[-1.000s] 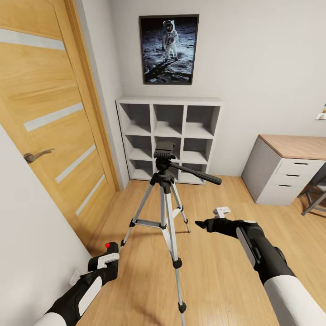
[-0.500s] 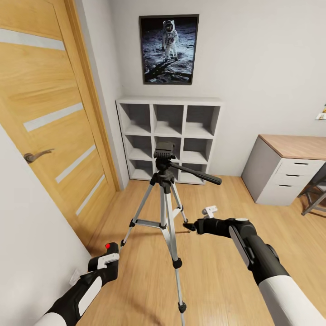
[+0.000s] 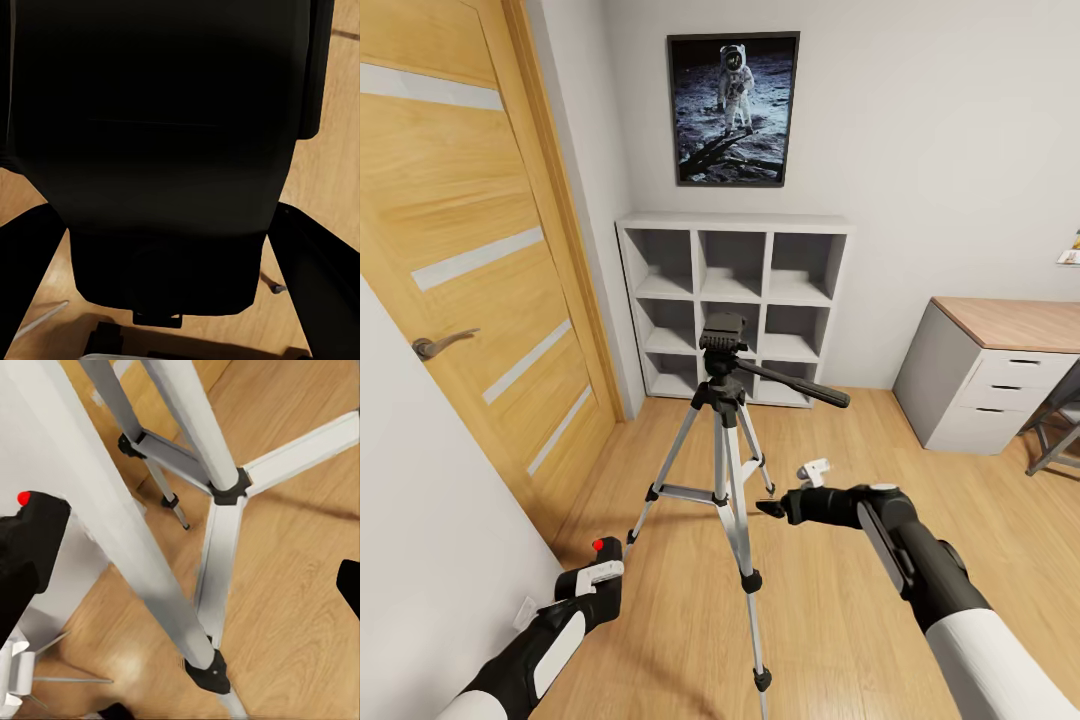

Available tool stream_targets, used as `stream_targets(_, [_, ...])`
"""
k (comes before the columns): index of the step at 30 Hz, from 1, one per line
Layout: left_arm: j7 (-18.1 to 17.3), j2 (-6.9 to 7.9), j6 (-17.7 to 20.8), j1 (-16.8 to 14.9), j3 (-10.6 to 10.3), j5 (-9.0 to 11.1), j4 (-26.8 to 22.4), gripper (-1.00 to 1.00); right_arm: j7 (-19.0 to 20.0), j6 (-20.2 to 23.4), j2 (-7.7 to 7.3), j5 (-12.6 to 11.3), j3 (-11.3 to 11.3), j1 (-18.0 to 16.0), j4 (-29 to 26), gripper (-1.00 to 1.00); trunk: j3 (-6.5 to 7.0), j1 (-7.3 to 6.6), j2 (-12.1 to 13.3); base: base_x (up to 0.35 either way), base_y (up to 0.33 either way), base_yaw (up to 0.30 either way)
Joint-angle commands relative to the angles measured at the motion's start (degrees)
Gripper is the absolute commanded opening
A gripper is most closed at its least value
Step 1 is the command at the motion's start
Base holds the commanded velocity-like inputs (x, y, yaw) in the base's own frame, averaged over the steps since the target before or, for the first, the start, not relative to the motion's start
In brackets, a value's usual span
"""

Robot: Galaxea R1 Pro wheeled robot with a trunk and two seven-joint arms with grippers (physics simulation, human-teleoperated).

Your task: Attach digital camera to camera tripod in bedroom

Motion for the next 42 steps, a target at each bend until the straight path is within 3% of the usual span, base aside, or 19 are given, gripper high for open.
stream_targets(1, [0.59,0.08,0.17,-0.04,-0.47,0.56,-0.14,-1.0,-0.1,0.42,-0.06,-0.35,1.04,-0.05,-0.06,1.0,-0.12,0.03,-0.12,0.0,0.0,0.0])
stream_targets(4, [0.59,0.06,0.17,-0.04,-0.47,0.61,-0.14,-1.0,-0.07,0.4,-0.12,-0.58,4.5,-0.05,-0.06,1.0,-0.12,0.03,-0.12,0.0,0.0,0.0])
stream_targets(9, [0.59,0.04,0.17,-0.04,-0.47,0.61,-0.08,-1.0,-0.03,0.44,-0.11,-0.79,6.93,-0.05,-0.05,1.0,-0.12,0.03,-0.12,0.0,0.0,0.0])
stream_targets(32, [0.59,-0.05,0.17,-0.04,-0.5,0.57,0.3,-1.0,-0.64,-1.48,0.28,-1.07,7.83,-0.05,3.35,1.0,-0.12,0.03,-0.12,0.0,0.0,0.0])
stream_targets(37, [0.59,-0.05,0.17,-0.04,-0.54,0.59,0.3,-1.0,-0.72,-3.58,1.97,-0.84,7.83,-0.05,5.2,1.0,-0.12,0.03,-0.12,0.0,0.0,0.0])
stream_targets(38, [0.59,-0.05,0.17,-0.04,-0.54,0.59,0.32,-1.0,-1.14,-7.32,4.86,-0.5,7.76,-0.05,9.21,1.0,-0.12,0.03,-0.12,0.0,0.0,0.0])
stream_targets(42, [0.59,-0.12,0.17,-0.04,-0.55,0.57,0.38,-1.0,-2.98,-11.78,6.2,-0.43,7.74,-0.05,12.97,1.0,-0.12,0.03,-0.12,0.0,0.0,0.0])
